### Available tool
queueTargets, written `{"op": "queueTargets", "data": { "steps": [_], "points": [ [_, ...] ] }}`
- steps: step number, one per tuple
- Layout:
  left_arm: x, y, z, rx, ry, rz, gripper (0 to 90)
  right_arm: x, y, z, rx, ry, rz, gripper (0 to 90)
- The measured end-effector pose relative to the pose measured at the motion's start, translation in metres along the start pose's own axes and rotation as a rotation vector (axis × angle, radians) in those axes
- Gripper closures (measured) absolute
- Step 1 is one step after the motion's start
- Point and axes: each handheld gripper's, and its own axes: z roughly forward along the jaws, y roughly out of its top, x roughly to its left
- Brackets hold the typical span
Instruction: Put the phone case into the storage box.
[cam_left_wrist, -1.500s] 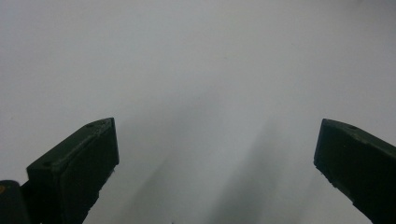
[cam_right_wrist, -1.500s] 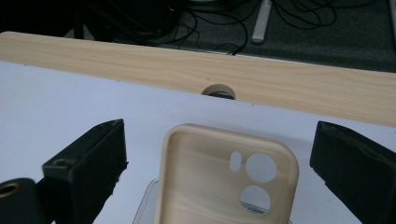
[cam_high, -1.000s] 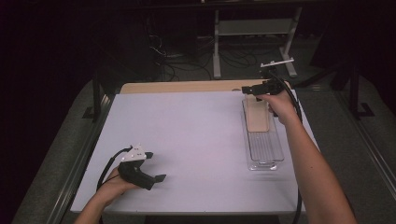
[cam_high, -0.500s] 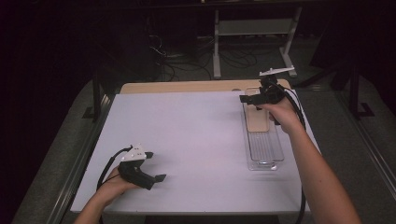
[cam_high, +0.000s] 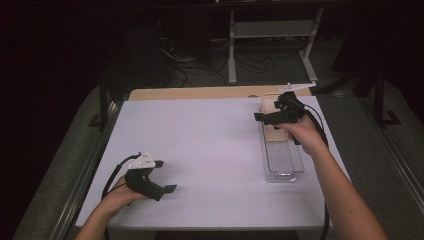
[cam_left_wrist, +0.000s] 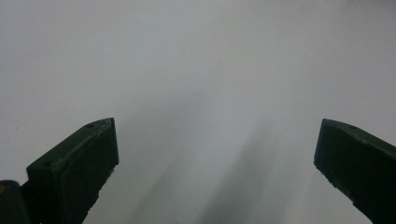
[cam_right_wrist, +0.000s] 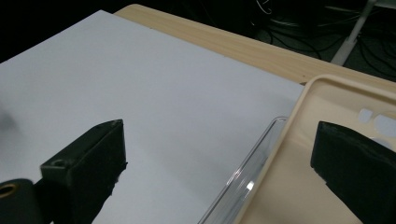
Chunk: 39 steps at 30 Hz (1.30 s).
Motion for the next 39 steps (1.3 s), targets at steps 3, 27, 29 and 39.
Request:
{"op": "queueTargets", "data": {
  "steps": [3,27,29,39],
  "points": [
    [0.000,0.003,0.000,-0.002,-0.006,-0.001,0.0,0.002,-0.007,-0.002,-0.001,0.010,-0.006,2.8],
    [0.004,0.027,-0.005,-0.024,-0.022,0.012,0.0,0.026,-0.048,-0.030,-0.029,0.061,-0.038,2.8],
    [0.005,0.029,-0.007,-0.012,-0.023,0.001,0.0,0.028,-0.052,-0.031,-0.031,0.065,-0.048,2.8],
    [0.007,0.034,-0.006,-0.026,-0.017,0.002,0.0,0.036,-0.075,-0.042,-0.026,0.092,-0.047,2.8]
  ]
}}
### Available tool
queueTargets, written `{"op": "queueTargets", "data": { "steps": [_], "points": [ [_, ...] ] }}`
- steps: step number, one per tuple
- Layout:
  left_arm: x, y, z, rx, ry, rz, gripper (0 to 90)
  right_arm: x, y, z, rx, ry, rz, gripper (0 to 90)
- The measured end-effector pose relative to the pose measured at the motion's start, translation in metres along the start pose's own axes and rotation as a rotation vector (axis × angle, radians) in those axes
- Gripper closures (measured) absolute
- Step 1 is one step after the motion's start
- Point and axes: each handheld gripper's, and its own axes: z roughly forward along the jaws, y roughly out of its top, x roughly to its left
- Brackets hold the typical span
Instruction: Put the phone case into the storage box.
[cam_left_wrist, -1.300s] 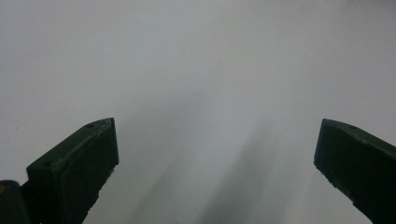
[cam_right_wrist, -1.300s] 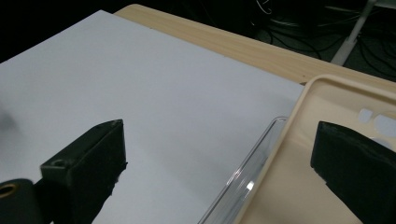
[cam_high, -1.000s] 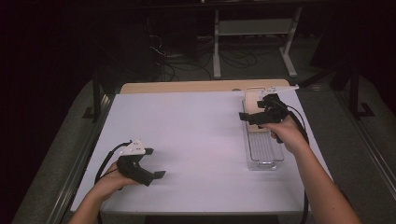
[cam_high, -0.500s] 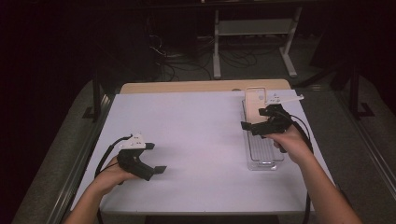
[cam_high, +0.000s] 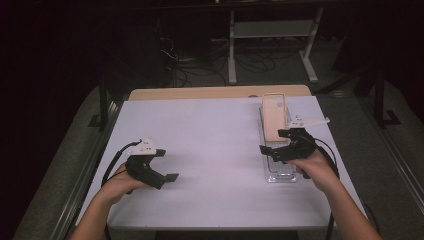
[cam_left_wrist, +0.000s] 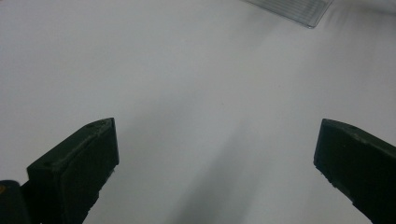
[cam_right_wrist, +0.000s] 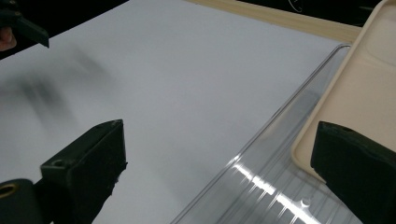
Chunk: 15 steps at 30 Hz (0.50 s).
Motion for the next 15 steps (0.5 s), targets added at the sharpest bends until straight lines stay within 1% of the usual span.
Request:
{"op": "queueTargets", "data": {
  "steps": [2,4,5,6,8,10,11,15],
  "points": [
    [-0.001,0.000,0.001,0.000,0.005,0.013,0.0,0.002,-0.004,-0.004,-0.005,0.008,0.001,2.8],
    [-0.003,-0.001,0.001,0.005,0.003,0.011,0.0,0.004,-0.008,-0.007,-0.014,0.013,0.004,2.8],
    [-0.004,-0.001,0.001,0.001,0.002,0.007,0.0,0.005,-0.010,-0.008,-0.008,0.015,0.010,2.8],
    [-0.005,-0.001,0.001,-0.001,0.000,0.003,0.0,0.006,-0.013,-0.009,-0.010,0.016,0.006,2.8],
    [-0.005,-0.002,0.001,0.010,-0.002,0.019,0.0,0.008,-0.018,-0.012,-0.010,0.022,0.008,2.8],
    [-0.006,-0.003,0.002,0.005,-0.005,0.014,0.0,0.010,-0.022,-0.014,-0.012,0.025,0.007,2.8],
    [-0.005,-0.003,0.002,0.006,-0.007,0.022,0.0,0.011,-0.024,-0.016,-0.011,0.026,0.008,2.8],
    [-0.006,-0.003,0.001,0.013,-0.013,0.026,0.0,0.015,-0.032,-0.020,-0.011,0.034,0.006,2.8]
  ]
}}
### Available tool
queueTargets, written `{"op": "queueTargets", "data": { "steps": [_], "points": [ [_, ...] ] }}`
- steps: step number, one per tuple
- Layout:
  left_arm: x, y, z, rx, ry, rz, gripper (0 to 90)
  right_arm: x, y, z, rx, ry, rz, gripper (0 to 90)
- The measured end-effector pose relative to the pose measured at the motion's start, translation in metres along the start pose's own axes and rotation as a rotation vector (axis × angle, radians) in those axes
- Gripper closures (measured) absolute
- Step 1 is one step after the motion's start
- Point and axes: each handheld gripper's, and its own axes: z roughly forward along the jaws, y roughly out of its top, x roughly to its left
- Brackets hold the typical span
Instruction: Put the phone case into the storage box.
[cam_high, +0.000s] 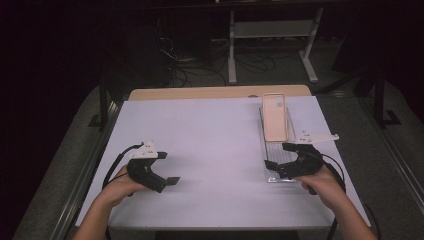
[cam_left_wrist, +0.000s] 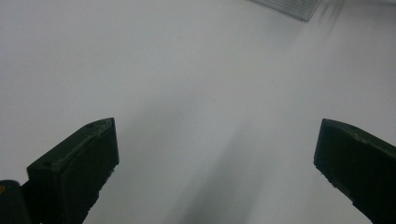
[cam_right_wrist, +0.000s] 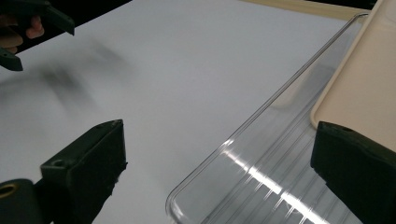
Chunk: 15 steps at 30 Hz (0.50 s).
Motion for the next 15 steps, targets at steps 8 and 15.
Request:
{"op": "queueTargets", "data": {
  "steps": [8,15],
  "points": [
    [-0.001,0.000,0.000,-0.005,-0.006,-0.002,0.0,0.006,-0.009,-0.004,0.004,0.009,0.003,2.9],
    [0.000,0.000,-0.002,-0.006,-0.015,0.005,0.0,0.009,-0.018,-0.004,0.025,0.015,0.004,3.1]
  ]
}}
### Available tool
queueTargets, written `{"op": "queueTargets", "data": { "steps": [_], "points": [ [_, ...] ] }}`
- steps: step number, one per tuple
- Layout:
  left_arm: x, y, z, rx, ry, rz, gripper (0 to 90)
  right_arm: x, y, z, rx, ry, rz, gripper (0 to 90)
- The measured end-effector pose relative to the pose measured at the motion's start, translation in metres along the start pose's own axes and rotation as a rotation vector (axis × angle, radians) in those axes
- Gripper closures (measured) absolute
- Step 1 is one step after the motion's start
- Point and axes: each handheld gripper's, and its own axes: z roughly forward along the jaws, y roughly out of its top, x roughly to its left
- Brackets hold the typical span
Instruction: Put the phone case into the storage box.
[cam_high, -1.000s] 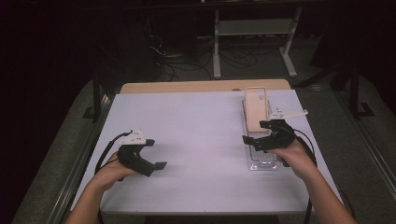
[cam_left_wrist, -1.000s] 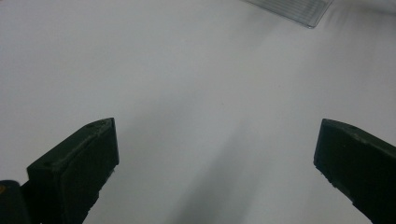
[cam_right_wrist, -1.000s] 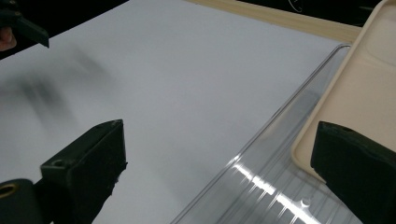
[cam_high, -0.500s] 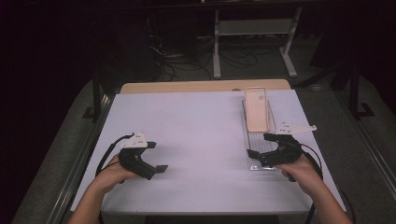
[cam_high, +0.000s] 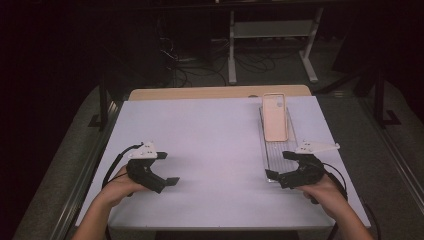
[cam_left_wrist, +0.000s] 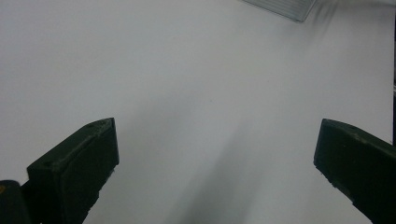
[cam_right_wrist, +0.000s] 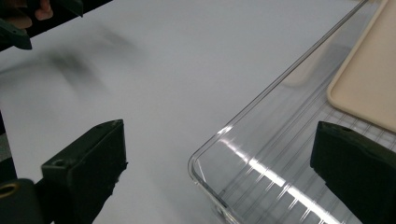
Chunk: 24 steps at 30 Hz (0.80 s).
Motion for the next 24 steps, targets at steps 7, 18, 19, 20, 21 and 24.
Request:
{"op": "queueTargets", "data": {
  "steps": [7,18,19,20,21,24],
  "points": [
    [-0.0011,0.0000,0.0002,-0.006,-0.012,-0.004,0.0,0.0018,0.0000,0.0014,0.001,0.001,-0.012,3.2],
    [-0.0008,-0.0003,-0.0002,-0.007,-0.012,-0.004,0.0,0.0028,0.0016,0.0052,0.013,-0.003,-0.019,3.4],
    [-0.0010,-0.0003,-0.0002,-0.007,-0.013,-0.003,0.0,0.0029,0.0017,0.0052,0.014,-0.003,-0.017,3.4],
    [-0.0011,-0.0002,-0.0001,-0.007,-0.012,-0.003,0.0,0.0028,0.0018,0.0053,0.014,-0.003,-0.018,3.5],
    [-0.0008,-0.0001,-0.0001,-0.006,-0.013,0.004,0.0,0.0027,0.0018,0.0054,0.014,-0.005,-0.018,3.5],
    [-0.0010,-0.0003,0.0006,-0.008,-0.014,0.001,0.0,0.0029,0.0016,0.0052,0.015,-0.005,-0.019,3.5]
  ]
}}
